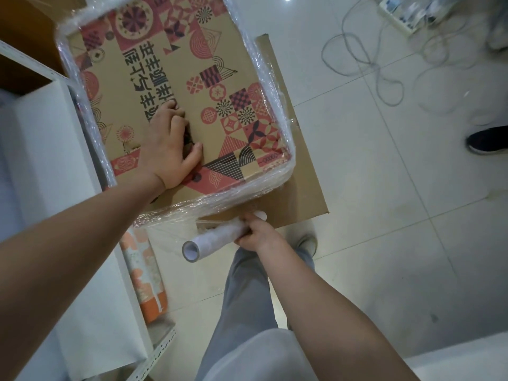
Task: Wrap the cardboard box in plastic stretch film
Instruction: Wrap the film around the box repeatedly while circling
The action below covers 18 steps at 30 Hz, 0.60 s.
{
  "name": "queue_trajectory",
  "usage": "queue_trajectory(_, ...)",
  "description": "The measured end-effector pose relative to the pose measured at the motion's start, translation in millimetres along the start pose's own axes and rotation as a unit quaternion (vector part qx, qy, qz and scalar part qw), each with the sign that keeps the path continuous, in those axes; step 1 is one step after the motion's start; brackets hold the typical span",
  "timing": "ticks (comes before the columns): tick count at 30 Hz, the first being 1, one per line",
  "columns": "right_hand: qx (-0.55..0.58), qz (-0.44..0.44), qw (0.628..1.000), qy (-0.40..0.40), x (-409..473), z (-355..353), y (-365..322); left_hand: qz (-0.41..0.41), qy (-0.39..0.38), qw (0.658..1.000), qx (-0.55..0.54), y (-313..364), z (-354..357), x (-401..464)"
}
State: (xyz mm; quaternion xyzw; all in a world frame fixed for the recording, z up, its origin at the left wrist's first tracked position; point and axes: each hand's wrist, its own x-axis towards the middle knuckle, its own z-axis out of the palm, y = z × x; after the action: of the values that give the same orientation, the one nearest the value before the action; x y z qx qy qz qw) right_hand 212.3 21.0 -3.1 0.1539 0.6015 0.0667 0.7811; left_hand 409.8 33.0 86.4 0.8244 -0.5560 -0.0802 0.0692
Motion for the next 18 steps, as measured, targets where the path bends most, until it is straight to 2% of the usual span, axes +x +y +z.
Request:
queue_trajectory(10, -0.021, 0.019, 0.999, 0.032, 13.5, 8.9, -12.2, 0.002, -0.001, 1.0, -0.008, -1.7, -0.3, -0.7)
queue_trajectory(18, 0.003, 0.02, 1.0, -0.019, 12.2, 12.7, -30.1, 0.001, -0.006, 1.0, -0.015, -3.0, 0.3, -0.6)
